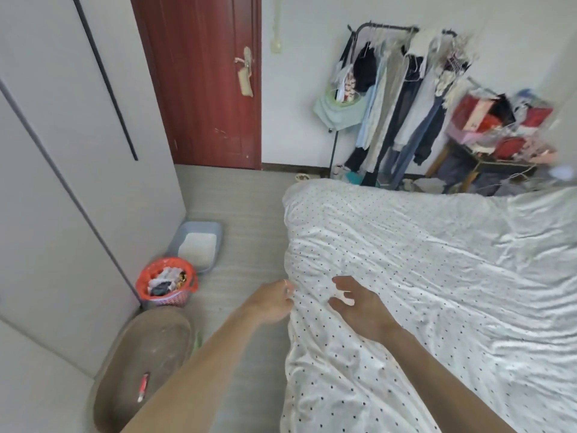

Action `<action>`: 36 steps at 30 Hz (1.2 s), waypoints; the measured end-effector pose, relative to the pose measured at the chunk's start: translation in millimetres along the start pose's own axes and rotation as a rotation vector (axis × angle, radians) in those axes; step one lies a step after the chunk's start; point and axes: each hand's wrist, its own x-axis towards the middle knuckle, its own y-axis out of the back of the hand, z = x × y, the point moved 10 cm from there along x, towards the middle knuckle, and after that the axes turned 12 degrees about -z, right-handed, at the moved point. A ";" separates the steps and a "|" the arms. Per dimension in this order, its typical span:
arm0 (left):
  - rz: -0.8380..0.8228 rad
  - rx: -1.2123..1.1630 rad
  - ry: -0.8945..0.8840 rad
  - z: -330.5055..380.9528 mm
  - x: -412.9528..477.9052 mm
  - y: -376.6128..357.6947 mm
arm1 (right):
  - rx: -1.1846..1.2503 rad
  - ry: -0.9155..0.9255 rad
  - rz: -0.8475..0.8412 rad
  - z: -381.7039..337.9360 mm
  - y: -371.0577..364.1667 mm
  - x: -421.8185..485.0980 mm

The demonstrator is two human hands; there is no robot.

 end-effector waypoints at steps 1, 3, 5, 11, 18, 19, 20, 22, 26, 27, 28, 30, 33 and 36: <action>0.000 -0.010 0.000 3.4 12.4 4.5 | 0.009 0.004 0.026 4.3 10.0 8.9; -0.022 -0.029 0.016 6.4 32.2 9.4 | 0.022 0.000 0.073 11.9 26.6 22.6; -0.045 -0.014 0.022 9.7 75.3 27.3 | 0.023 -0.008 0.109 17.3 45.9 56.7; -0.041 0.003 0.024 4.6 220.8 91.7 | -0.095 -0.032 0.151 36.3 92.5 198.0; -0.011 -0.072 0.081 -54.2 469.3 159.8 | -0.241 -0.127 0.195 88.0 132.7 439.4; -0.012 -0.102 0.095 -68.0 505.0 157.2 | -0.246 -0.144 0.208 104.0 134.1 473.3; -0.030 -0.139 0.111 -84.3 538.8 150.1 | -0.240 -0.147 0.230 118.5 135.7 502.6; -0.072 -0.208 0.147 -115.5 597.1 133.2 | -0.236 -0.137 0.293 145.8 139.9 553.8; -0.079 -0.399 0.270 -178.0 684.3 99.9 | -0.226 -0.204 0.407 212.9 139.9 640.4; -0.075 -0.456 0.309 -191.0 699.9 96.1 | -0.218 -0.239 0.418 229.8 135.0 657.3; -0.078 -0.516 0.340 -203.0 714.0 91.7 | -0.227 -0.263 0.422 244.2 126.9 672.6; -0.091 -0.706 0.353 -217.6 742.7 81.0 | -0.268 -0.286 0.432 267.7 112.3 698.0; 0.118 -0.866 0.230 -214.1 771.8 99.8 | -0.269 -0.352 0.631 284.2 122.8 714.7; 0.535 -0.720 0.133 -224.0 776.8 181.3 | -0.273 -0.566 0.491 276.8 101.9 773.9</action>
